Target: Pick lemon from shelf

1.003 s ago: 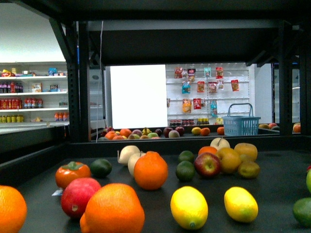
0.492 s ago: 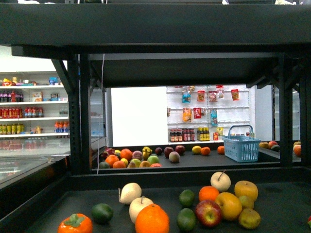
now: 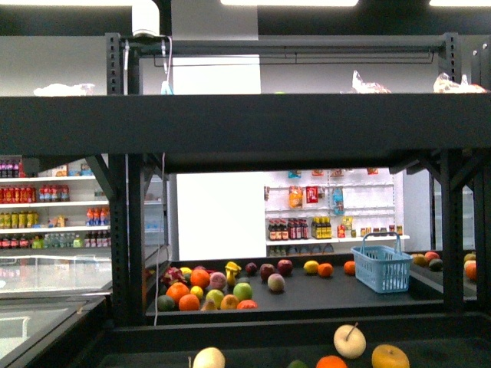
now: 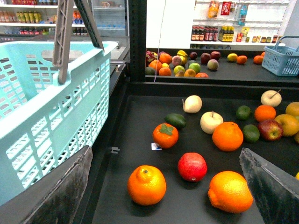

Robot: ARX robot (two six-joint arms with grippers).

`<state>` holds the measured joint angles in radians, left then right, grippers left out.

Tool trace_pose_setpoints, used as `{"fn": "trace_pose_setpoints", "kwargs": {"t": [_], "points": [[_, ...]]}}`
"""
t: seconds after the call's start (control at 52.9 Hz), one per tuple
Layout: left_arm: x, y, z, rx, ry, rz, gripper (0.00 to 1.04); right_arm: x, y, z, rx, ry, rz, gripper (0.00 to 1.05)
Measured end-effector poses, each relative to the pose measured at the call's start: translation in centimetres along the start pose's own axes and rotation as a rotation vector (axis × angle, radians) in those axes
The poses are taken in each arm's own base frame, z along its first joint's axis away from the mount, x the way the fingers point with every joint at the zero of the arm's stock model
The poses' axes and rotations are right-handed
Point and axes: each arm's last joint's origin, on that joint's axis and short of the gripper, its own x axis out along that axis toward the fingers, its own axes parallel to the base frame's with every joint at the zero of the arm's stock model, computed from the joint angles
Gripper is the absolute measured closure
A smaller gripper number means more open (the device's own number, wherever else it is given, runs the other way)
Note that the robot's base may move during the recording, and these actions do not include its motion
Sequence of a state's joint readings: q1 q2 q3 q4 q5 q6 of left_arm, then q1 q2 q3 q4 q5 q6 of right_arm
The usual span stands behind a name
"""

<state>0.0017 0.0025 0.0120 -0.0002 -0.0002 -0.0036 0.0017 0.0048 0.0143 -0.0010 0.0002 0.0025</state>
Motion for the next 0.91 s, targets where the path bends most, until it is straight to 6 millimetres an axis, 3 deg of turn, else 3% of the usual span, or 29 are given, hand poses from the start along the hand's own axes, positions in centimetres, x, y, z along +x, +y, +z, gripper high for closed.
{"fn": "trace_pose_setpoints", "kwargs": {"t": [0.397,0.511,0.738,0.813,0.908], "points": [[0.0,0.0,0.0,0.0,0.0,0.0,0.08,0.0,0.0,0.0,0.0,0.0,0.0,0.08],[0.5,0.3,0.2,-0.258,0.183,-0.062,0.08,0.0,0.0,0.0,0.0,0.0,0.001,0.08],[4.3,3.6,6.7,-0.768,0.14,-0.04,0.08,0.0,0.0,0.0,0.0,0.0,0.0,0.08],[6.9,5.7,9.6,-0.939,0.125,-0.013,0.08,0.0,0.0,0.0,0.0,0.0,0.001,0.08],[9.9,8.3,11.4,-1.09,0.094,0.048,0.08,0.0,0.0,0.0,0.0,0.0,0.0,0.08]]}}
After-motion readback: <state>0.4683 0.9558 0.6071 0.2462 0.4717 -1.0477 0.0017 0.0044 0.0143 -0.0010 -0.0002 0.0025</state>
